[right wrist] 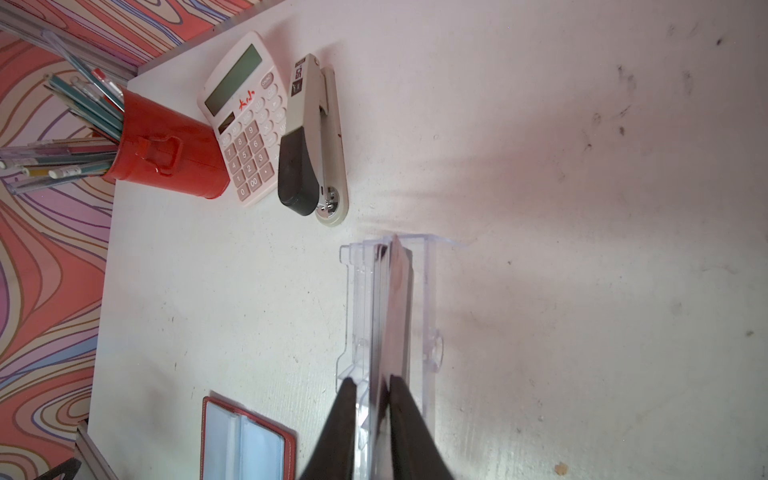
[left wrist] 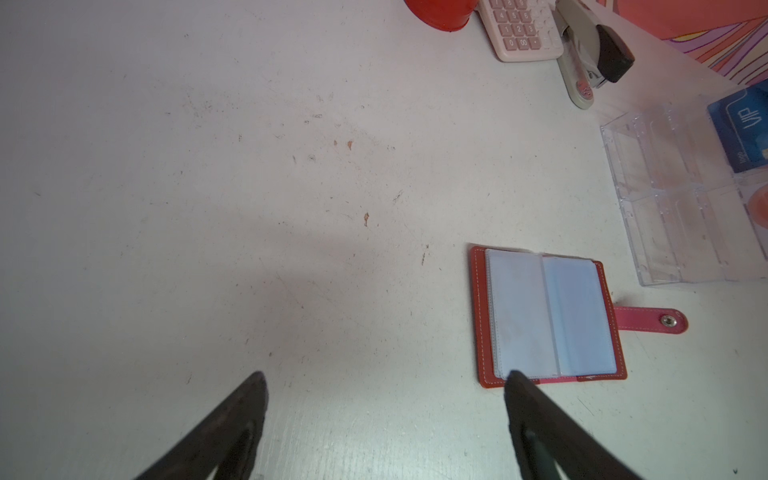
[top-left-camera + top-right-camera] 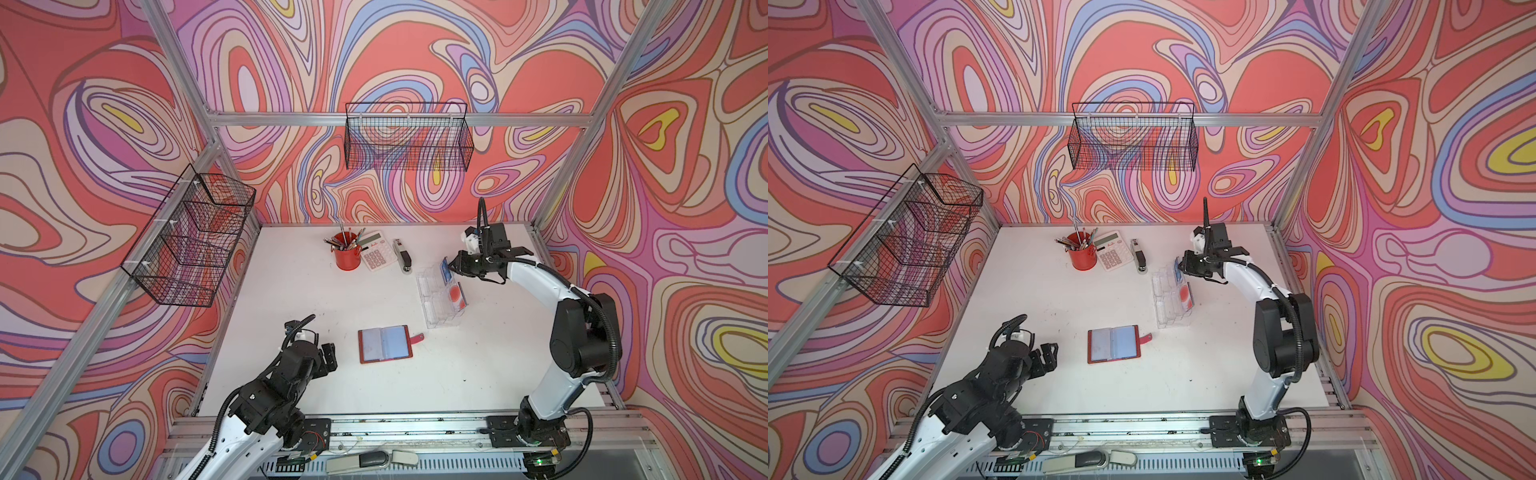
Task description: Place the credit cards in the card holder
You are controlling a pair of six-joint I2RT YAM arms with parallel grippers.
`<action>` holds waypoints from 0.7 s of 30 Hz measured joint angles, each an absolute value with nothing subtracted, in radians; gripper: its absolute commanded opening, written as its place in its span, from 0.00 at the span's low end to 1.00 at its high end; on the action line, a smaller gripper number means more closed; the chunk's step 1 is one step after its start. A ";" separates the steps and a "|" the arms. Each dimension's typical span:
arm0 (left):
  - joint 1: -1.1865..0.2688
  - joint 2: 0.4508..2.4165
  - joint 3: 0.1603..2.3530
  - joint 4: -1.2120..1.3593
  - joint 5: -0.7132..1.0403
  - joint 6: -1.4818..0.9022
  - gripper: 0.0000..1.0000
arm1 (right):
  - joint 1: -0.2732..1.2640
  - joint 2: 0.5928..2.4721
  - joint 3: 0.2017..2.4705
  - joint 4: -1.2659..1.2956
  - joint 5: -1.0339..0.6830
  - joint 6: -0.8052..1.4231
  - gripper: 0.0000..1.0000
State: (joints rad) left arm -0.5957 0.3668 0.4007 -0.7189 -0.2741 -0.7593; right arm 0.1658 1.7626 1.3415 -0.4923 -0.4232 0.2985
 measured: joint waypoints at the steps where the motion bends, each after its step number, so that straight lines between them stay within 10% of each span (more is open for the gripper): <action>1: -0.596 0.367 0.401 -0.719 -0.274 -0.759 0.91 | 0.166 1.762 1.342 -0.492 -0.422 0.299 0.10; 21: -0.596 0.366 0.401 -0.719 -0.272 -0.765 0.92 | 0.167 1.679 1.321 -0.485 -0.354 0.298 0.00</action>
State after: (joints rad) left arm -0.5961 0.3656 0.4007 -0.7189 -0.2722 -0.7654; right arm 0.1665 1.6791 1.3212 -0.4850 -0.3542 0.2977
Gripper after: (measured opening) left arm 0.912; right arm 0.047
